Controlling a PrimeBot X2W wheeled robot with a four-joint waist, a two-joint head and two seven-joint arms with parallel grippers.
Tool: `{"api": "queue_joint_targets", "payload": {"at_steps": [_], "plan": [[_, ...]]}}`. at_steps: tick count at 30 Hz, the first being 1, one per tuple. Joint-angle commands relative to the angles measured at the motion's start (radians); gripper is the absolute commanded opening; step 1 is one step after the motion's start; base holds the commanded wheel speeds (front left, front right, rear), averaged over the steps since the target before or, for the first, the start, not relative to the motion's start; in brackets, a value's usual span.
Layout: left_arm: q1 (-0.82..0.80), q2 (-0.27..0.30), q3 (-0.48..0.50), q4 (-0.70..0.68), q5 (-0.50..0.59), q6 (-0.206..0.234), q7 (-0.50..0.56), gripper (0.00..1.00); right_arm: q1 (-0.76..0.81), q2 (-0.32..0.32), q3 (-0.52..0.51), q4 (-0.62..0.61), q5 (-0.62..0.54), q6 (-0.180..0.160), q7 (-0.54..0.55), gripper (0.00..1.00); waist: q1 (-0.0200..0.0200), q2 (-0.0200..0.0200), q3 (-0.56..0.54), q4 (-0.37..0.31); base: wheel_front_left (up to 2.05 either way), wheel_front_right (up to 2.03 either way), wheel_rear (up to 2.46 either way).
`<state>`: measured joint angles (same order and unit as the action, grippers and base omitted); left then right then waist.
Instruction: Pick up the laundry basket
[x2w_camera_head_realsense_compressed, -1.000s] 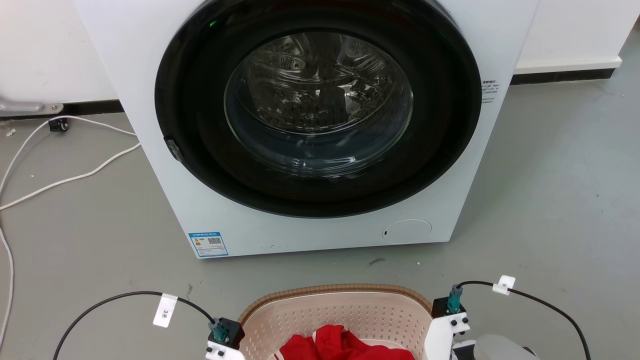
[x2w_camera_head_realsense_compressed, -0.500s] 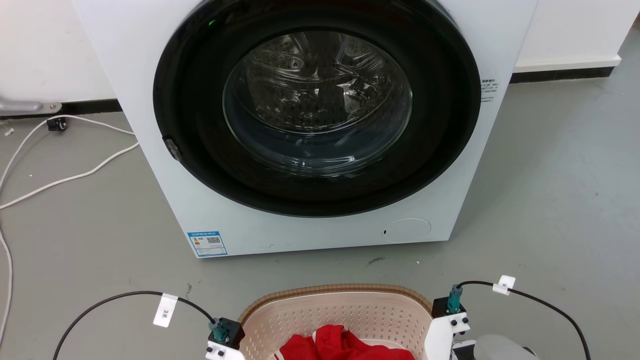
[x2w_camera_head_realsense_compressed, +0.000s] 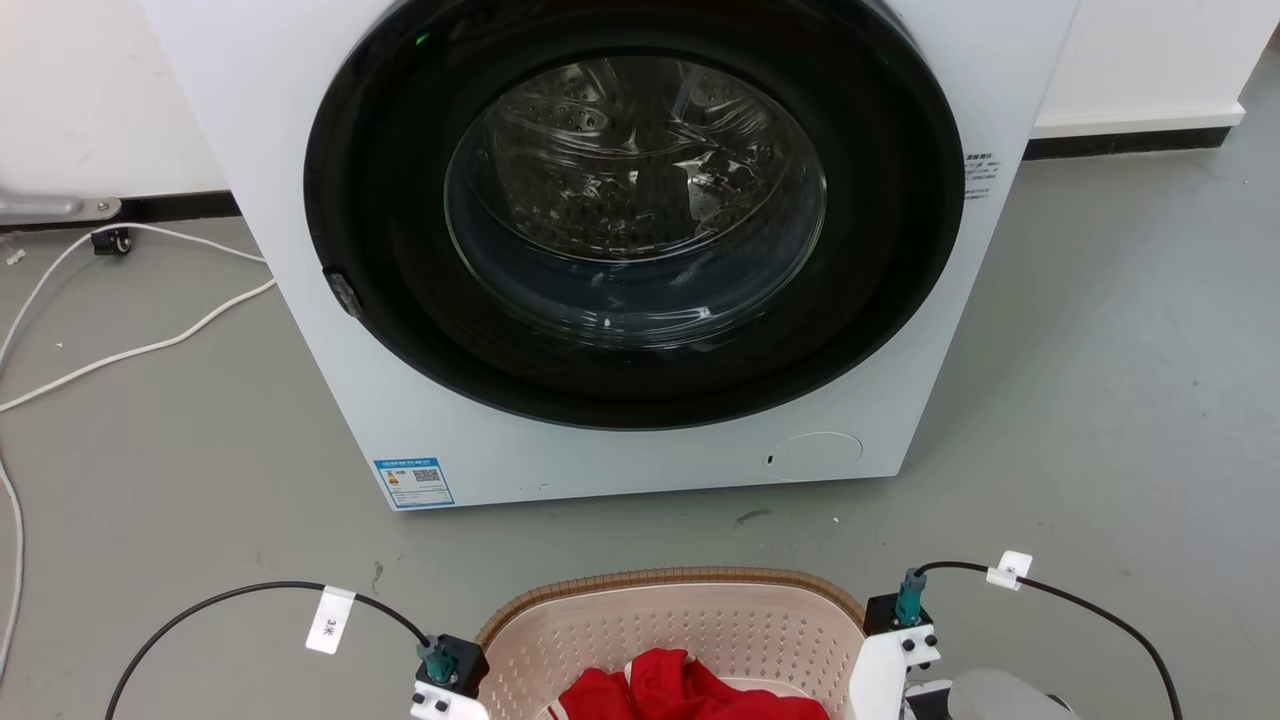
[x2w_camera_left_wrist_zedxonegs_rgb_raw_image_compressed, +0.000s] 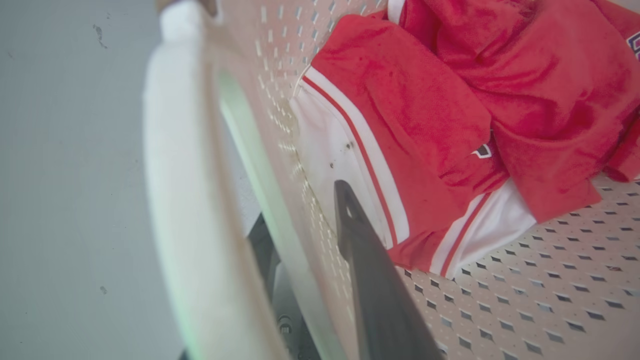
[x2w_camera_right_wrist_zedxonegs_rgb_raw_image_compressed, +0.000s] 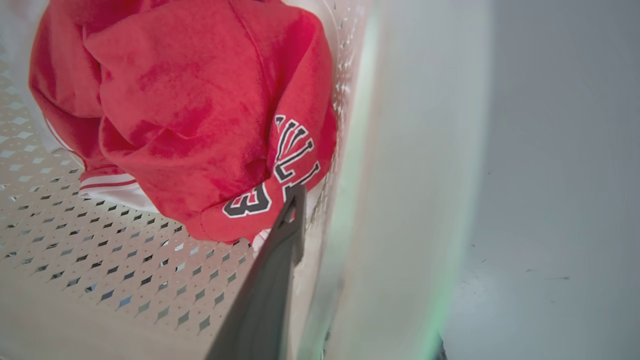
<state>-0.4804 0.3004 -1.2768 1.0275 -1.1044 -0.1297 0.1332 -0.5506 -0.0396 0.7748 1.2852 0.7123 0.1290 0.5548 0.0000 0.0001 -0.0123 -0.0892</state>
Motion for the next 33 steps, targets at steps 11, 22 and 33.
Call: {"api": "queue_joint_targets", "payload": {"at_steps": [11,22,33], "plan": [[-0.006,0.034,-0.007,0.013,0.014,0.000,-0.003,0.00,-0.005,-0.026,0.012,0.007,-0.003,0.003,-0.003,0.00,0.0000,-0.0001,0.005,-0.002,0.00,0.00,0.00],[-0.011,0.035,-0.007,0.012,0.009,0.000,-0.002,0.00,-0.009,-0.025,0.017,0.007,0.004,0.003,-0.003,0.00,0.0000,-0.0001,0.011,-0.005,0.00,0.00,0.00],[-0.014,0.034,-0.007,0.012,0.018,0.000,0.000,0.00,-0.013,-0.024,0.017,0.007,0.012,0.003,-0.005,0.00,0.0000,-0.0001,0.015,-0.007,0.00,0.00,0.00]]}}
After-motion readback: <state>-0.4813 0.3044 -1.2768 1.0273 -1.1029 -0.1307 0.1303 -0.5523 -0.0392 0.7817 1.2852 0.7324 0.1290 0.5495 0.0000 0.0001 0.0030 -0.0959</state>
